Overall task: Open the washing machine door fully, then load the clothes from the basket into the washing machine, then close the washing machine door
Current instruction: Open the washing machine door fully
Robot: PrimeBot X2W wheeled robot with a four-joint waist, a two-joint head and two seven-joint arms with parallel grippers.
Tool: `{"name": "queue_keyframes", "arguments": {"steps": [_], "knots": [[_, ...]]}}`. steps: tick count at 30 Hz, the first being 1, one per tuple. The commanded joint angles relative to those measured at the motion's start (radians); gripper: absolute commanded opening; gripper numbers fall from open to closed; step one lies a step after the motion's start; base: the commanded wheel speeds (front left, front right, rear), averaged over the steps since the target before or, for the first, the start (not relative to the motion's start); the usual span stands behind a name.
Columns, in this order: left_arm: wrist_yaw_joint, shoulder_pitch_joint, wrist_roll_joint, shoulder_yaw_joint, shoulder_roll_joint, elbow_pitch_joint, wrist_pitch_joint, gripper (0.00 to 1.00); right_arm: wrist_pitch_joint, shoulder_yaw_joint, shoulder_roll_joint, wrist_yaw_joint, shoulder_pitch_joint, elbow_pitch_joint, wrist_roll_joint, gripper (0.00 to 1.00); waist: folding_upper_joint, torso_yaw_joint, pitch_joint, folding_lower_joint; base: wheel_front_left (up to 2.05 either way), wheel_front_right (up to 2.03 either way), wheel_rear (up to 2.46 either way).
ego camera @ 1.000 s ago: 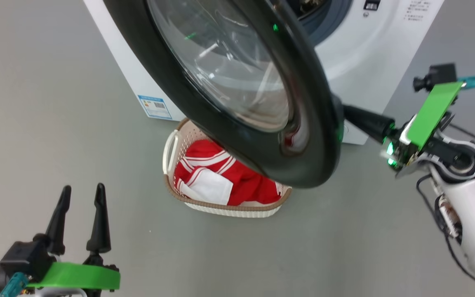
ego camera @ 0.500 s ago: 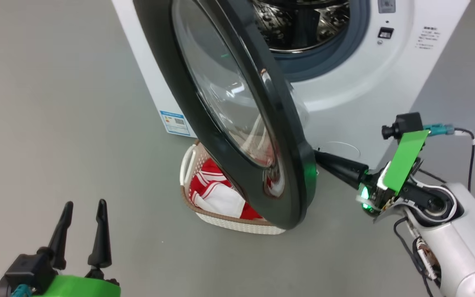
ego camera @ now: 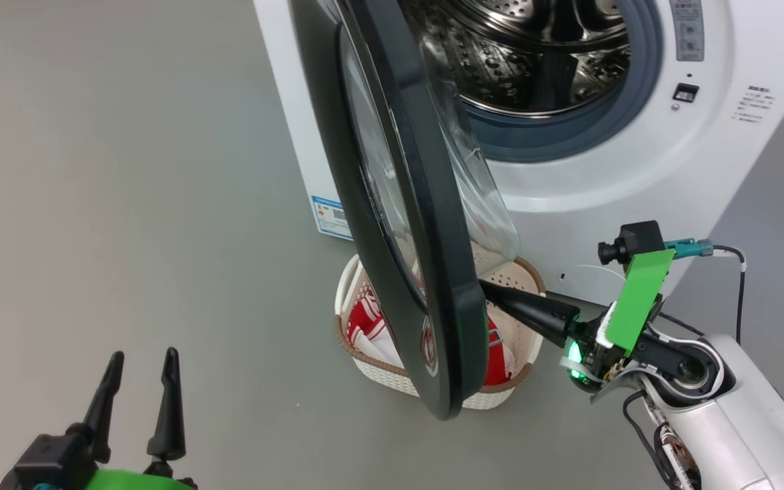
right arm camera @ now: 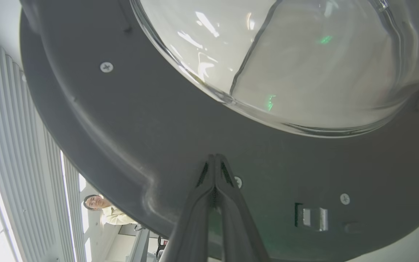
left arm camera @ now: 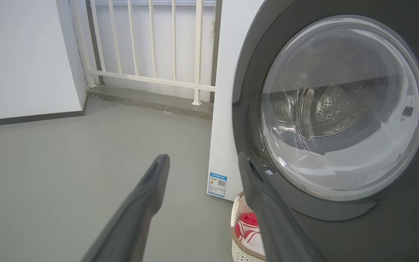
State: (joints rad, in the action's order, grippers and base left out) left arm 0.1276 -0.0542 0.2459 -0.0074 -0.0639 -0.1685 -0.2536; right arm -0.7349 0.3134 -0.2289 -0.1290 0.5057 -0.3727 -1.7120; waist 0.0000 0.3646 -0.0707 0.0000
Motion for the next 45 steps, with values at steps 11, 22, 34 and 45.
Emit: {"name": "queue_keyframes", "arguments": {"steps": [11, 22, 34, 45], "knots": [[0.003, -0.009, -0.007, 0.033, -0.022, 0.017, -0.008, 1.00, -0.029, 0.024, 0.077, -0.002, -0.001, 0.045, 0.050, 0.00, 0.0000, 0.078, 0.011, 0.0000, 0.00, 0.00, 0.00], [0.003, -0.009, -0.010, 0.035, -0.019, 0.011, -0.008, 1.00, -0.035, 0.058, 0.148, -0.002, 0.032, 0.037, 0.081, 0.00, 0.0000, 0.141, 0.017, 0.0000, 0.00, 0.00, 0.00], [0.002, -0.002, -0.013, 0.061, -0.012, 0.027, -0.008, 1.00, 0.010, 0.107, 0.175, -0.002, 0.117, -0.011, 0.099, 0.00, 0.0000, 0.175, 0.003, 0.0000, 0.00, 0.00, 0.00], [0.002, 0.007, -0.021, 0.084, -0.001, 0.042, -0.008, 1.00, 0.029, 0.158, 0.178, -0.002, 0.146, -0.024, 0.071, 0.00, 0.0000, 0.177, -0.002, 0.0000, 0.00, 0.00, 0.00]]}}
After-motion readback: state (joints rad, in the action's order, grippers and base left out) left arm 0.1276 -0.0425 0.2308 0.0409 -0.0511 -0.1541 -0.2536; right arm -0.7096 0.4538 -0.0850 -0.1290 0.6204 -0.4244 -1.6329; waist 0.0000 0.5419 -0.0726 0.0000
